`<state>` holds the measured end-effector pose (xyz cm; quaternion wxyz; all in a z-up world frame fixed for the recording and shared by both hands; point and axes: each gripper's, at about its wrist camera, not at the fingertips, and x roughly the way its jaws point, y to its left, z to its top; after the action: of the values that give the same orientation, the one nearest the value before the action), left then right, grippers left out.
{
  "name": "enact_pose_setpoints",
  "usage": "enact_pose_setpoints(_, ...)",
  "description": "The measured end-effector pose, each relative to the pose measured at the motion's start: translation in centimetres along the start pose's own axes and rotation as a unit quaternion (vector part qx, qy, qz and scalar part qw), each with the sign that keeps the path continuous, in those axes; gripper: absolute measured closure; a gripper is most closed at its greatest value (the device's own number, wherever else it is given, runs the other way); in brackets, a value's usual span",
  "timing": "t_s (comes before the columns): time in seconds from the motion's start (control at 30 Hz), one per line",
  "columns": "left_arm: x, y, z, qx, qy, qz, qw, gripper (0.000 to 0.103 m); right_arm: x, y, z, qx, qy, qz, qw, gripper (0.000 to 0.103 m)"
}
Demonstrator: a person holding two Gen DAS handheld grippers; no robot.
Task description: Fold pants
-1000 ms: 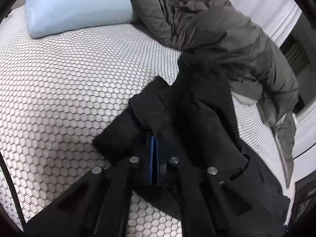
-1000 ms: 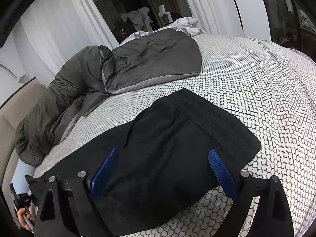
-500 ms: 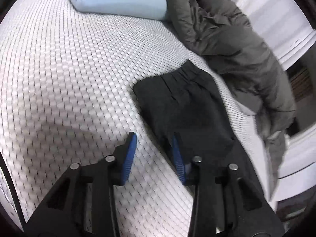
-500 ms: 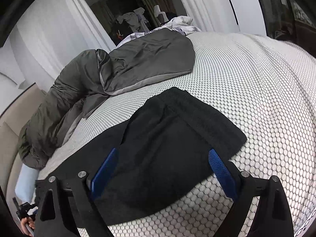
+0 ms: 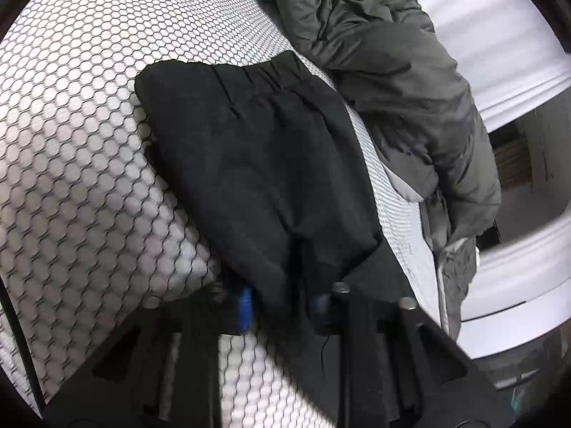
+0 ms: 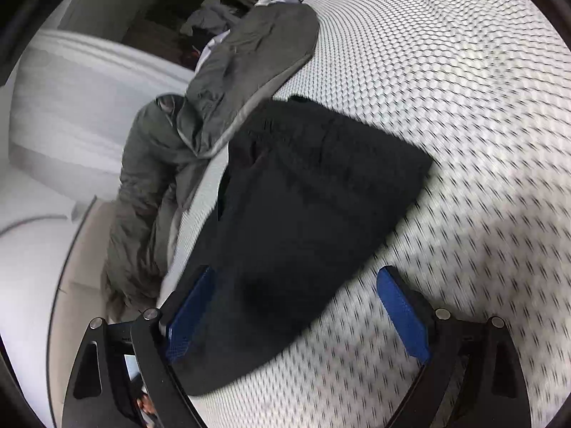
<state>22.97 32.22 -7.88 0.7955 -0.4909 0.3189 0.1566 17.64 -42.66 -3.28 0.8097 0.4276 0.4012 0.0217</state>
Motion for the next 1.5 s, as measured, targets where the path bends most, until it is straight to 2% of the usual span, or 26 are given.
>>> enact_pose_setpoints(0.03,0.3,0.0,0.0,-0.004,-0.008,0.003,1.0000,0.095,0.4,0.0,0.4,0.000,-0.014,0.005,1.000,0.012)
enact_pose_setpoints(0.07,0.5,0.0,0.2,-0.003,-0.011,0.006,0.9999,0.097,1.1,-0.1,0.9,0.001,-0.025,0.008,1.000,0.023)
enact_pose_setpoints(0.1,0.5,-0.3,0.1,0.004,-0.017,0.013,0.9998,0.099,1.8,-0.1,1.2,0.001,-0.033,0.000,0.999,0.053)
enact_pose_setpoints(0.17,-0.2,-1.2,-0.3,0.029,-0.037,0.032,0.9984,0.100,2.7,-0.1,1.4,-0.005,-0.027,-0.002,1.000,0.074)
enact_pose_setpoints(0.27,-2.1,-1.5,-0.7,0.047,-0.053,0.036,0.9969,0.101,1.7,0.6,1.0,-0.019,-0.037,-0.004,0.999,0.084)
enact_pose_setpoints(0.37,-5.3,-0.1,-1.6,0.071,-0.056,0.046,0.9948,0.101,-0.8,1.0,-0.1,-0.030,-0.046,-0.008,0.998,0.085)
enact_pose_setpoints(0.53,-10.1,2.2,-3.5,0.101,-0.056,0.060,0.9915,0.101,-6.0,0.5,-4.3,-0.048,-0.042,-0.023,0.998,0.085)
enact_pose_setpoints(0.63,-12.5,4.2,-5.5,0.130,-0.052,0.084,0.9865,0.097,-7.7,-0.5,-7.1,-0.064,-0.035,-0.048,0.996,0.079)
enact_pose_setpoints(0.7,-13.0,4.7,-6.0,0.145,-0.051,0.099,0.9832,0.085,-8.3,-1.0,-7.8,-0.074,-0.025,-0.074,0.994,0.056)
enact_pose_setpoints(0.73,-13.4,4.8,-6.0,0.152,-0.052,0.106,0.9813,0.082,-8.6,-1.1,-7.7,-0.072,-0.025,-0.076,0.994,0.054)
enact_pose_setpoints(0.77,-13.8,4.7,-5.9,0.156,-0.054,0.112,0.9799,0.075,-9.2,-1.0,-7.5,-0.071,-0.028,-0.078,0.994,0.046)
enact_pose_setpoints(0.8,-14.5,4.7,-5.9,0.160,-0.061,0.117,0.9783,0.066,-10.1,-0.9,-7.4,-0.073,-0.046,-0.089,0.992,0.031)
enact_pose_setpoints(0.83,-15.4,4.5,-6.0,0.166,-0.073,0.121,0.9759,0.060,-10.8,-0.7,-7.3,-0.077,-0.068,-0.102,0.989,0.024)
enact_pose_setpoints(0.87,-16.2,4.1,-6.2,0.175,-0.081,0.127,0.9729,0.044,-11.8,-0.7,-7.3,-0.083,-0.095,-0.120,0.985,0.015)
enact_pose_setpoints(0.9,-17.1,3.5,-6.5,0.190,-0.088,0.129,0.9694,0.029,-12.7,-0.4,-7.3,-0.094,-0.120,-0.140,0.978,0.015)
enact_pose_setpoints(1.03,-19.2,0.2,-8.5,0.263,-0.100,0.101,0.9543,0.005,-13.2,2.0,-7.3,-0.160,-0.152,-0.194,0.956,0.008)
enact_pose_setpoints(1.1,-19.6,-2.0,-10.0,0.302,-0.098,0.076,0.9452,0.001,-13.1,4.0,-8.0,-0.210,-0.164,-0.201,0.943,0.002)
enact_pose_setpoints(1.23,-18.4,-5.8,-12.1,0.347,-0.073,0.033,0.9343,0.001,-11.6,8.3,-9.7,-0.314,-0.166,-0.176,0.918,0.001)
enact_pose_setpoints(1.27,-17.8,-6.8,-12.6,0.359,-0.065,0.028,0.9308,0.001,-10.7,9.4,-10.1,-0.338,-0.154,-0.150,0.916,0.001)
enact_pose_setpoints(1.33,-16.2,-9.4,-13.9,0.394,-0.040,0.016,0.9180,0.001,-8.7,10.9,-10.8,-0.354,-0.129,-0.113,0.919,0.001)
enact_pose_setpoints(1.4,-14.3,-11.8,-15.1,0.425,-0.016,-0.006,0.9051,0.001,-5.4,12.8,-11.0,-0.365,-0.086,-0.100,0.922,0.001)
enact_pose_setpoints(1.47,-12.5,-13.6,-15.6,0.440,0.003,-0.009,0.8982,0.001,-2.4,15.0,-11.4,-0.394,-0.041,-0.103,0.912,0.001)
enact_pose_setpoints(1.5,-11.6,-14.4,-15.9,0.441,0.012,-0.005,0.8973,0.001,-0.8,16.4,-11.9,-0.420,-0.017,-0.100,0.902,0.001)
